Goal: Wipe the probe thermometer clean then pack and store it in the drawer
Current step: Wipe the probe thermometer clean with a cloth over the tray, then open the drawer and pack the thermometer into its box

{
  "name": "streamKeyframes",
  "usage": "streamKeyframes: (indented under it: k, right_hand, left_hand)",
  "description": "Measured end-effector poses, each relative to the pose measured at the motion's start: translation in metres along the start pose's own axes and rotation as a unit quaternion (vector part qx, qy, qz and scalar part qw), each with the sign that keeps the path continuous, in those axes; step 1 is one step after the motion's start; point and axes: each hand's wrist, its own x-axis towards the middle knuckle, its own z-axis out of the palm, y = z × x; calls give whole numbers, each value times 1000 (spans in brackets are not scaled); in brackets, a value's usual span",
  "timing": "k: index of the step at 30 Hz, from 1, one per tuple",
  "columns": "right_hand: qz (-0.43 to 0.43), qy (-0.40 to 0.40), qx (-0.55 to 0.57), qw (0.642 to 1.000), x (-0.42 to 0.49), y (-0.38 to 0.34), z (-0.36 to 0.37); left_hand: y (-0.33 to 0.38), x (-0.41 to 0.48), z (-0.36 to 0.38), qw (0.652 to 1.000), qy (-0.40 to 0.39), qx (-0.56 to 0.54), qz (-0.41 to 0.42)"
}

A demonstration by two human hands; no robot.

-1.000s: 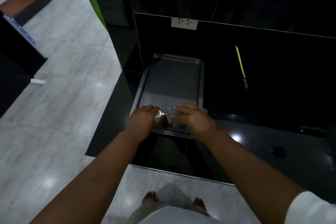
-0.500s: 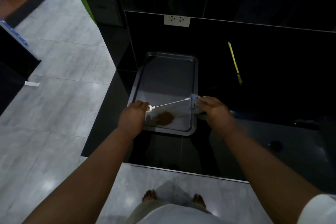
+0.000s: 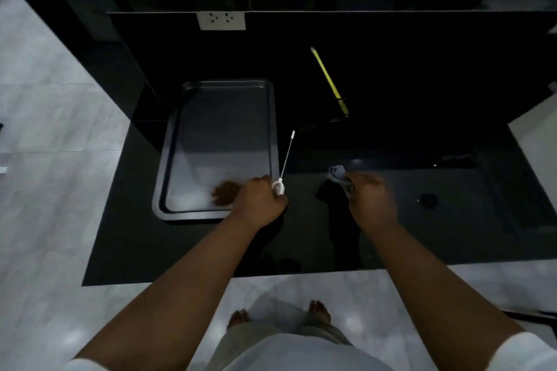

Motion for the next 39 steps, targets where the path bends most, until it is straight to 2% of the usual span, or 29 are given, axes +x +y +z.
streamKeyframes:
  k: [3, 7, 12, 17, 20, 22, 23, 26, 28, 31, 35, 39]
  right_hand:
    - [2, -7, -9, 1000, -4, 5, -2]
    - [2, -65, -23, 998, -8, -3, 8]
    - [33, -93, 43, 994, -12, -11, 21]
    - [-20, -55, 67, 996, -22, -8, 20]
    - [-81, 11, 21, 996, -32, 2, 15]
    - [-119, 20, -11, 993, -37, 8, 16]
    - [-130, 5, -18, 991, -39, 10, 18]
    - [-142, -84, -54, 985, -44, 14, 30]
    - [-139, -123, -98, 978, -45, 16, 37]
    - [-103, -150, -120, 976, -40, 15, 40]
    - [-57, -166, -134, 975, -20, 21, 41]
    - [-56, -168, -133, 975, -5, 31, 36]
  left_hand:
    - [26, 1, 26, 998, -38, -47, -26]
    - [49, 1, 53, 998, -41, -30, -32]
    - [65, 3, 70, 998, -39, -26, -50]
    - [65, 7, 81, 998, -19, -23, -54]
    - [57, 12, 90, 999, -11, -2, -41]
    - [51, 9, 91, 999, 5, 14, -42]
    - [49, 4, 90, 999, 27, 25, -24]
    - [40, -17, 90, 984, 98, 102, 107]
    - [37, -28, 93, 975, 45, 154, 155]
    - [31, -28, 106, 962, -42, 215, 162]
    - [32, -7, 105, 959, -42, 229, 162]
    - [35, 14, 100, 959, -33, 240, 147]
